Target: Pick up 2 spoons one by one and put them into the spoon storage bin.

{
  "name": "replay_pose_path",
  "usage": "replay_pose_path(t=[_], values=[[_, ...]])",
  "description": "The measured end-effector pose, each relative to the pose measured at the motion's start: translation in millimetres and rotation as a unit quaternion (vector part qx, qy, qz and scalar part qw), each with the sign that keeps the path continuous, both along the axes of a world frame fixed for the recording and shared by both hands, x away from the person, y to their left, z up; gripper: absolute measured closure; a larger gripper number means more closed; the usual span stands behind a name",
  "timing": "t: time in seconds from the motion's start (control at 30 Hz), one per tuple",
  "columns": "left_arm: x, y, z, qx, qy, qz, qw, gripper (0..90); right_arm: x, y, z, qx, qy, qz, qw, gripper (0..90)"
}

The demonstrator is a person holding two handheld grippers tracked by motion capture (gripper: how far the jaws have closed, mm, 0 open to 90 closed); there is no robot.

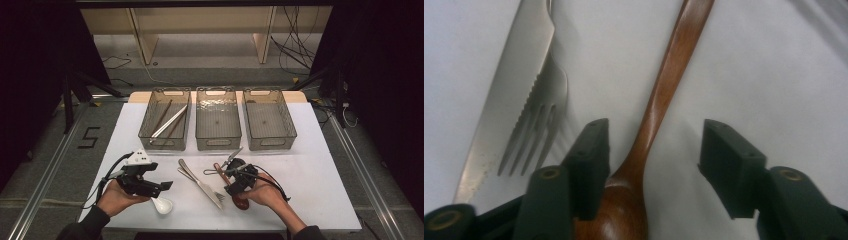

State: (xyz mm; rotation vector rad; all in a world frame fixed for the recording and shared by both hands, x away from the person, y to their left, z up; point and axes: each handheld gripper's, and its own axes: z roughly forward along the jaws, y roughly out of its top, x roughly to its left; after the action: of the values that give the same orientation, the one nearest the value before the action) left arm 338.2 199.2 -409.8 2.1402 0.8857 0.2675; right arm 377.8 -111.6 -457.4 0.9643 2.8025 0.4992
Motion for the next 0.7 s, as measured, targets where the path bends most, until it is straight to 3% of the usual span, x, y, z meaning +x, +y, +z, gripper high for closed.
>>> replay_pose_path(t=[0.57,0.7], values=[[1.4,-0.4,-1.5,0.001,0.0,0.001,1.0,16.1,3.6,2.6,-2.4,-0.016,0.029,0.012,0.9994,79.0],[2.0,-0.6,-1.3,0.003,0.001,-0.001,1.0,16.2,4.7,4.7,-1.9,-0.024,0.03,0.015,0.9992,80.2]])
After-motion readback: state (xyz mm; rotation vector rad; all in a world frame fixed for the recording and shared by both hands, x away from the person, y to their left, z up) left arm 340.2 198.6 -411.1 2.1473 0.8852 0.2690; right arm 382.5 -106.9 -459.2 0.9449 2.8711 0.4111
